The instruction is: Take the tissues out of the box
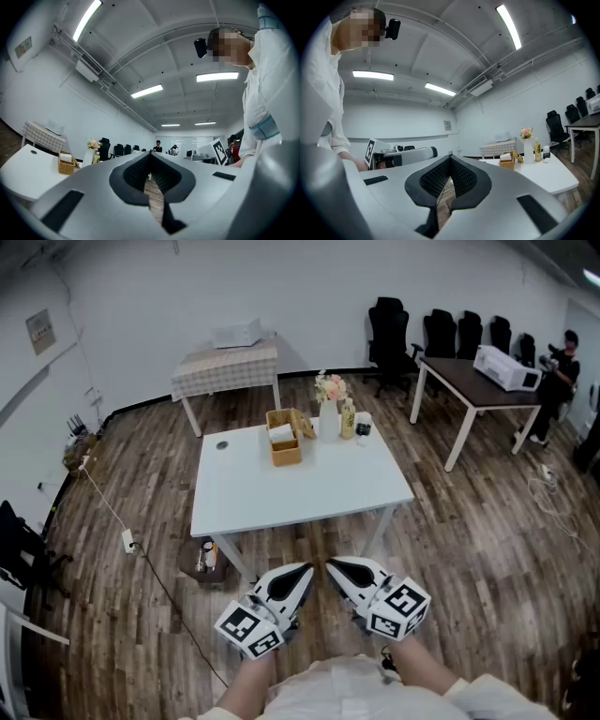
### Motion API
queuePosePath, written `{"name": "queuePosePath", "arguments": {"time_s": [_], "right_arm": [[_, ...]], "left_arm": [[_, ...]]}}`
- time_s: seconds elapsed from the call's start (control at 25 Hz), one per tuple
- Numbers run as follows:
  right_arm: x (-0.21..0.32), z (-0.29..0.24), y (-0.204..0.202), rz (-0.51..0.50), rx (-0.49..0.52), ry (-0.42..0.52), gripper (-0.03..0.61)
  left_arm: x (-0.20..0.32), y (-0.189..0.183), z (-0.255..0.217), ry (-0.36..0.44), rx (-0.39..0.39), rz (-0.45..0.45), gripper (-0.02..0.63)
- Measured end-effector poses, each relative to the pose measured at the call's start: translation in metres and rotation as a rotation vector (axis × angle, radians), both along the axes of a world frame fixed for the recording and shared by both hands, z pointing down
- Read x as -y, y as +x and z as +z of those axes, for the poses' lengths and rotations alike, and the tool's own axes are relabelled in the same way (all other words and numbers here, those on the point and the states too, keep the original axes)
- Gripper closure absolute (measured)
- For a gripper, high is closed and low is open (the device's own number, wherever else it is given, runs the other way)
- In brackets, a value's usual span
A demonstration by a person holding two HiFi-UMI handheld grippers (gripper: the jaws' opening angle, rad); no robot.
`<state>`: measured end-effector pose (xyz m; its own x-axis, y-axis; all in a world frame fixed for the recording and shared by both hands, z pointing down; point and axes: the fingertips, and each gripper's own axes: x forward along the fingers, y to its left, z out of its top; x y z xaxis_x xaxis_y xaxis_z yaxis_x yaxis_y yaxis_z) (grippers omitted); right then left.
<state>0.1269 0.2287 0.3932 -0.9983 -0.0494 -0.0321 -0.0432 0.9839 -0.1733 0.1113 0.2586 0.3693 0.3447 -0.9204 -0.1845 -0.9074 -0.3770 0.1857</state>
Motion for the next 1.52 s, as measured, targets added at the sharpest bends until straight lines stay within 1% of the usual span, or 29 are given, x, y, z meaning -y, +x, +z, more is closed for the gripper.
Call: {"name": "queuePosePath", "arguments": {"time_s": [0.72, 0.92, 1.28, 1.52], "right_arm": [[-0.002, 0.004, -0.017, 0.004, -0.009, -0.014, 0.548], [-0.009, 0.002, -0.026, -0.022, 0.019, -0.02, 0.546], [-0.004, 0.007, -0.04, -0.008, 0.027, -0.038, 0.545], [0.005, 0.004, -0.045, 0.009, 0.026, -0.038, 0.543]], "left_arm": [[-0.003, -0.018, 0.003, -0.008, -0.021, -0.003, 0.612], [-0.005, -0.026, 0.003, -0.004, -0.034, -0.008, 0.612], [-0.003, -0.042, 0.011, -0.008, -0.051, -0.005, 0.612], [0.006, -0.043, 0.008, -0.004, -0.048, 0.02, 0.612]]}}
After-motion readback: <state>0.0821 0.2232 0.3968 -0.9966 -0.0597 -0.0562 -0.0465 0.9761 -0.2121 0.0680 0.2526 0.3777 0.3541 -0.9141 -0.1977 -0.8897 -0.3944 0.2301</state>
